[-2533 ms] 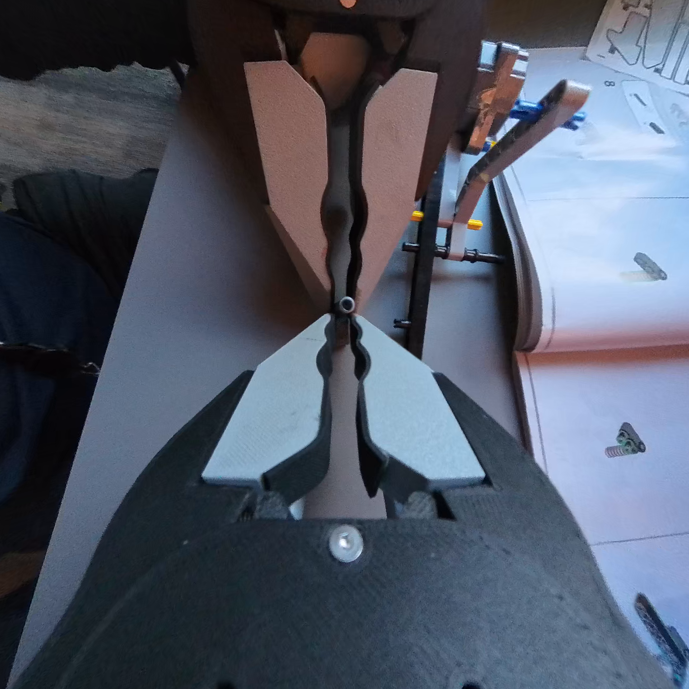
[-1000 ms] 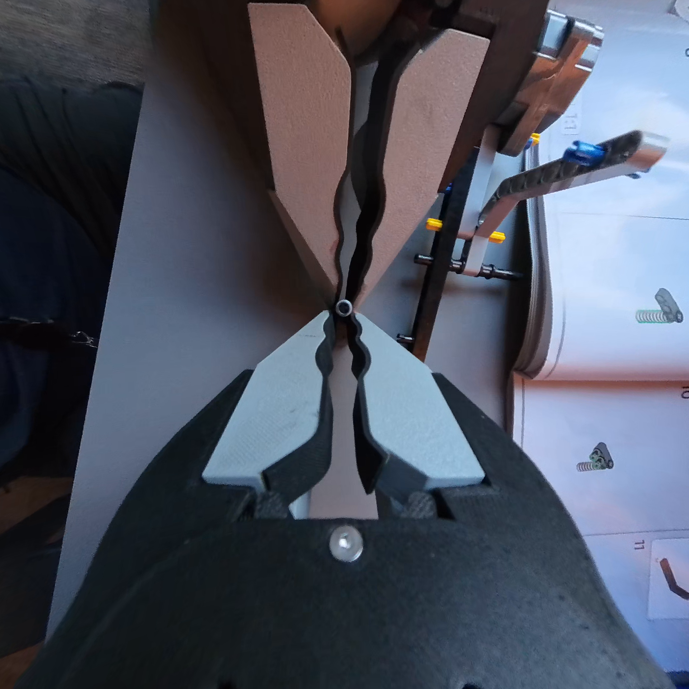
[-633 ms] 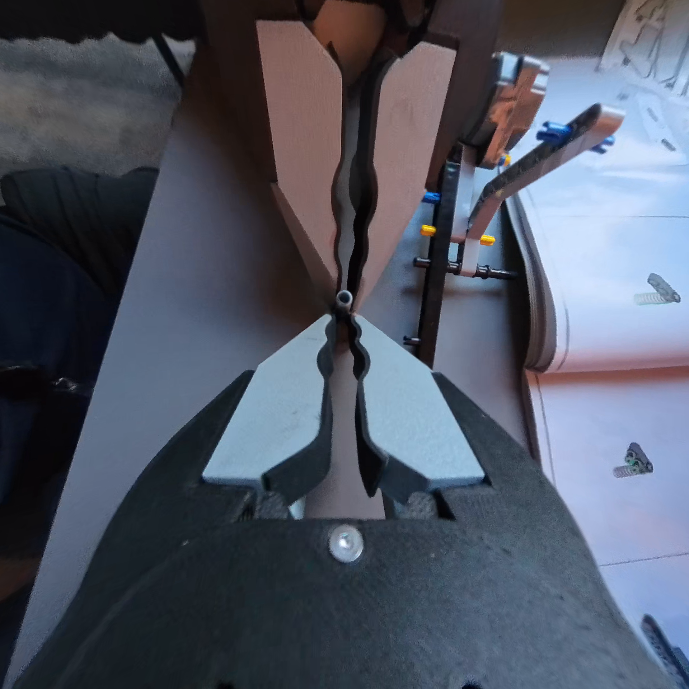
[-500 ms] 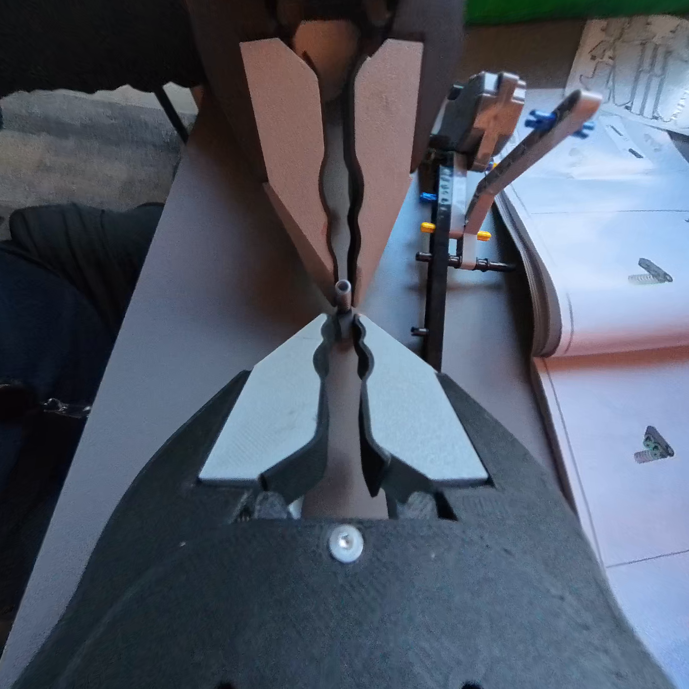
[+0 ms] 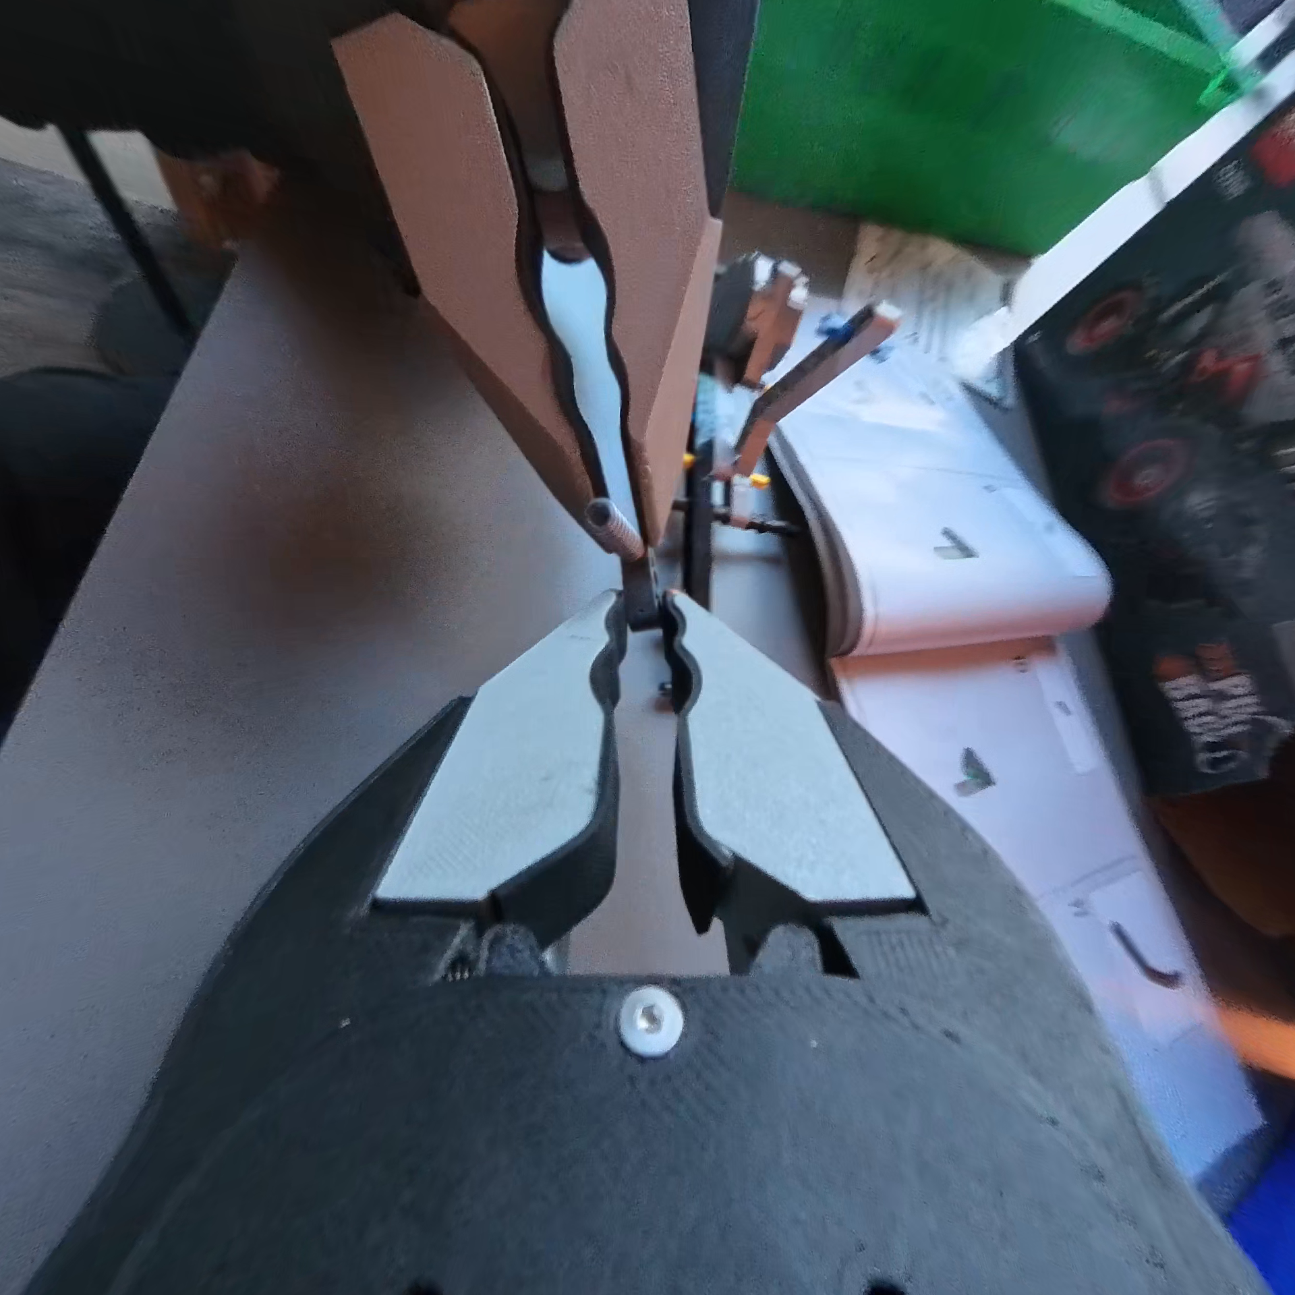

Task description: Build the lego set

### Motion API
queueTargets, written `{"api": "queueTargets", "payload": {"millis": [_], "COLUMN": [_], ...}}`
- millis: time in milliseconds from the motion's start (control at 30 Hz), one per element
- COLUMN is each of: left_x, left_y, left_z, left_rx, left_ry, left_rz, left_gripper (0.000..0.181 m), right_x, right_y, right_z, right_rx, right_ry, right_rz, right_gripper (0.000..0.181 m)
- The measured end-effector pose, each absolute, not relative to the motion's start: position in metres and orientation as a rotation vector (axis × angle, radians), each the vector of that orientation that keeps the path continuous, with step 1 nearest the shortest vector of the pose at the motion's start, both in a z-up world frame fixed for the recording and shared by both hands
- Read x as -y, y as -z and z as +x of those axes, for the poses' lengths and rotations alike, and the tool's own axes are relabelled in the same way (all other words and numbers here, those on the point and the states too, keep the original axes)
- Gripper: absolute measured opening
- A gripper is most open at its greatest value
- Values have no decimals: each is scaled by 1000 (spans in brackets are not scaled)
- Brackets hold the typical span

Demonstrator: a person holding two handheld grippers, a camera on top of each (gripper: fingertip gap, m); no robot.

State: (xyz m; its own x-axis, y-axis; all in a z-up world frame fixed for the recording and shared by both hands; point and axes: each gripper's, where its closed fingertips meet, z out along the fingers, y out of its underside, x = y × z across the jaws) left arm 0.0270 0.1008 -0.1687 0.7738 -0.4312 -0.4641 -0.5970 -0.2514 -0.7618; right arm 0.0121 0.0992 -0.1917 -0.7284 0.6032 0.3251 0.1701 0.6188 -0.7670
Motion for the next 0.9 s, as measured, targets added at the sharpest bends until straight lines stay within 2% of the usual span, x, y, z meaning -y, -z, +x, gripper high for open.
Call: {"api": "queueTargets", "payload": {"millis": [33, 133, 333, 567, 700, 767, 900], "left_x": [-104, -114, -109, -84, -84, -82, -77], "left_y": [162, 151, 146, 116, 107, 104, 89], "left_z": [27, 26, 28, -6, -21, -27, -36], "left_rx": [-827, -906, -905, -668, -578, -562, -478], "left_ry": [-229, -264, -43, 88, 150, 120, 100], "left_rz": [-1848, -1791, -1772, -1637, -1607, -1599, -1519], "left_gripper": [4, 4, 7, 3, 7, 3, 0], "right_x": [-102, -113, -122, -146, -156, -155, -183], "right_y": [185, 173, 172, 169, 143, 132, 111], "right_z": [11, 9, 8, -3, -2, 2, 1], "right_rx": [2235, 2167, 2147, 1992, 1850, 1822, 1660], "right_ry": [-995, -981, -1093, -1343, -1586, -1740, -1713], "right_rz": [-597, -602, -744, -980, -1010, -1019, -1029], "right_gripper": [7, 7, 6, 6, 7, 6, 6]}}
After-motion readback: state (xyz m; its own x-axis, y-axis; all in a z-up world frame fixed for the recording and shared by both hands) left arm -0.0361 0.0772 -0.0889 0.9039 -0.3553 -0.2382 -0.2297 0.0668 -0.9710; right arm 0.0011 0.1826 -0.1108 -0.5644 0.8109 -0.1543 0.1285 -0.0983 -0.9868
